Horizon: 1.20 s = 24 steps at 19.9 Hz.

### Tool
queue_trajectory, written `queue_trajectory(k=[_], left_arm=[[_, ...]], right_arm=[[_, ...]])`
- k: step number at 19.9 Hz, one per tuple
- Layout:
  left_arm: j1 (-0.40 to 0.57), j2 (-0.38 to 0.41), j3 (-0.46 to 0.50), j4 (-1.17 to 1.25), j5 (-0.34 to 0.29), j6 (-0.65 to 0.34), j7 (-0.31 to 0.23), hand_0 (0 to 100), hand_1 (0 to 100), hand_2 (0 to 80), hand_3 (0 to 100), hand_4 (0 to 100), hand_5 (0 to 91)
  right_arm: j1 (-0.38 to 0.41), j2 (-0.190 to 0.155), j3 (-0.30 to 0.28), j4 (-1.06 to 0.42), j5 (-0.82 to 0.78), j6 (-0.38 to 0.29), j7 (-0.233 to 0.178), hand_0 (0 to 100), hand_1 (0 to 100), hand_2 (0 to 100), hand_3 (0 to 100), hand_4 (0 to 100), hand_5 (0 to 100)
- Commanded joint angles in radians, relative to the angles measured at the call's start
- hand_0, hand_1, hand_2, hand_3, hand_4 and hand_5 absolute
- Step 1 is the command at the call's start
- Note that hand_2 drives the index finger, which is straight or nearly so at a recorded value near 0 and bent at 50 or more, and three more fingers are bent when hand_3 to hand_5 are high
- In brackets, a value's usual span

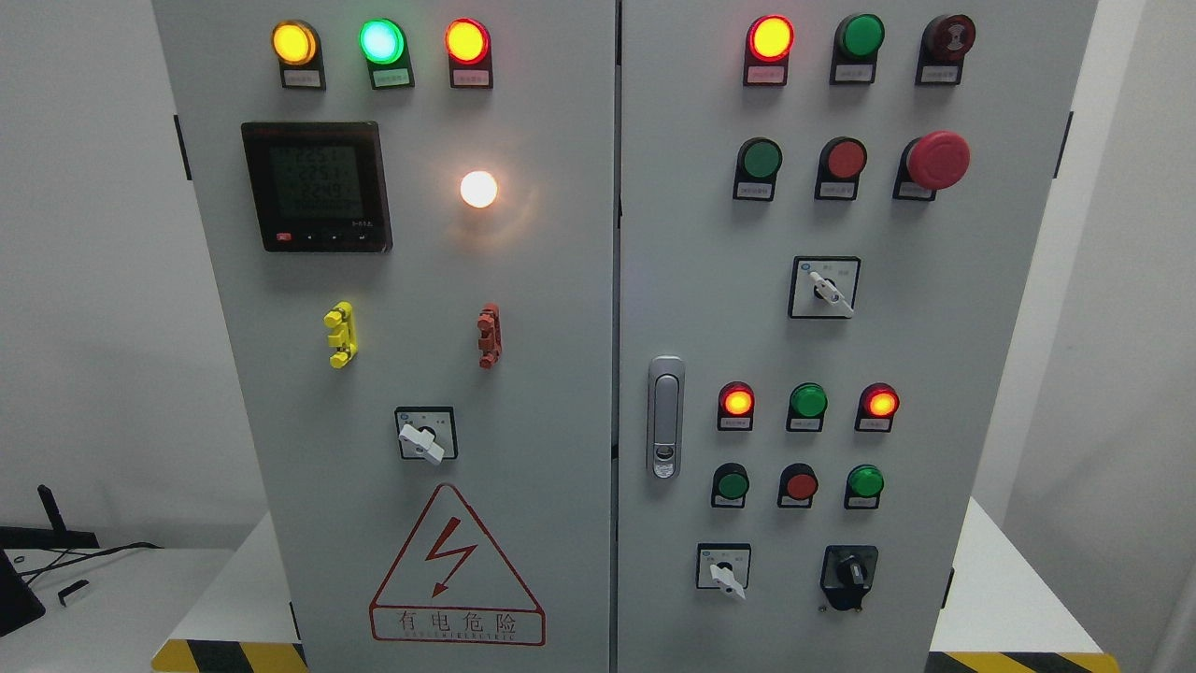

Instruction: Trip black knob to open circuit

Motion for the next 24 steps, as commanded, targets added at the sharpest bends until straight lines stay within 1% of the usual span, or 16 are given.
queue_trajectory(k=[1, 5, 6, 8, 9, 11, 12, 13, 14, 15, 16, 17, 19, 20, 22, 24], left_arm=[[0.000, 0.000, 0.000, 0.000, -0.031, 0.000, 0.000, 12, 39, 0.0, 0, 0, 0.0], [0.000, -0.001, 0.000, 0.000, -0.031, 0.000, 0.000, 12, 39, 0.0, 0, 0, 0.0], [0.000, 0.000, 0.000, 0.000, -0.031, 0.000, 0.000, 12, 39, 0.0, 0, 0, 0.0], [0.000, 0.000, 0.000, 0.000, -0.031, 0.000, 0.000, 12, 39, 0.0, 0, 0, 0.0], [0.000, 0.000, 0.000, 0.000, -0.031, 0.000, 0.000, 12, 39, 0.0, 0, 0, 0.0], [0.000, 0.000, 0.000, 0.000, -0.031, 0.000, 0.000, 12, 39, 0.0, 0, 0, 0.0], [0.000, 0.000, 0.000, 0.000, -0.031, 0.000, 0.000, 12, 39, 0.0, 0, 0, 0.0], [0.000, 0.000, 0.000, 0.000, -0.031, 0.000, 0.000, 12, 39, 0.0, 0, 0, 0.0], [0.000, 0.000, 0.000, 0.000, -0.031, 0.000, 0.000, 12, 39, 0.0, 0, 0, 0.0], [0.000, 0.000, 0.000, 0.000, -0.031, 0.000, 0.000, 12, 39, 0.0, 0, 0, 0.0], [0.000, 0.000, 0.000, 0.000, -0.031, 0.000, 0.000, 12, 39, 0.0, 0, 0, 0.0], [0.000, 0.000, 0.000, 0.000, -0.031, 0.000, 0.000, 12, 39, 0.0, 0, 0, 0.0], [0.000, -0.001, 0.000, 0.000, -0.031, 0.000, 0.000, 12, 39, 0.0, 0, 0, 0.0], [0.000, 0.000, 0.000, 0.000, -0.031, 0.000, 0.000, 12, 39, 0.0, 0, 0, 0.0], [0.000, 0.000, 0.000, 0.000, -0.031, 0.000, 0.000, 12, 39, 0.0, 0, 0, 0.0], [0.000, 0.000, 0.000, 0.000, -0.031, 0.000, 0.000, 12, 39, 0.0, 0, 0, 0.0]], right_arm=[[0.000, 0.001, 0.008, -0.002, 0.002, 0.001, 0.000, 13, 29, 0, 9, 2, 3], [0.017, 0.006, 0.009, -0.026, 0.005, 0.000, 0.003, 13, 29, 0, 10, 2, 3], [0.049, 0.003, 0.012, -0.078, 0.005, 0.000, 0.004, 13, 29, 0, 10, 2, 3], [0.139, -0.005, 0.023, -0.233, 0.008, 0.001, 0.015, 13, 29, 0, 10, 3, 5], [0.170, -0.006, 0.041, -0.302, 0.008, 0.000, 0.030, 13, 29, 0, 11, 4, 6], [0.237, -0.010, 0.081, -0.431, 0.008, 0.000, 0.029, 13, 30, 2, 13, 7, 10], [0.277, -0.011, 0.084, -0.511, 0.007, 0.000, 0.033, 13, 30, 2, 13, 8, 12], [0.315, -0.023, 0.083, -0.589, 0.005, 0.000, 0.035, 13, 30, 2, 13, 8, 12], [0.352, -0.034, 0.080, -0.666, 0.005, 0.000, 0.035, 13, 30, 2, 13, 8, 12], [0.388, -0.037, 0.077, -0.745, 0.002, -0.008, 0.036, 13, 31, 2, 13, 9, 12], [0.423, -0.039, 0.072, -0.820, -0.002, -0.032, 0.038, 13, 31, 3, 14, 9, 13], [0.452, -0.042, 0.058, -0.885, -0.004, -0.072, 0.038, 14, 32, 4, 16, 11, 14], [0.501, -0.058, 0.011, -0.991, 0.001, -0.178, 0.027, 13, 35, 8, 21, 19, 20], [0.526, -0.066, -0.010, -1.054, -0.002, -0.204, 0.029, 13, 37, 10, 22, 21, 22], [0.550, -0.074, -0.035, -1.186, -0.010, -0.209, 0.038, 13, 39, 12, 25, 25, 26], [0.592, -0.092, -0.054, -1.295, -0.050, -0.215, 0.041, 14, 40, 15, 27, 29, 28]])
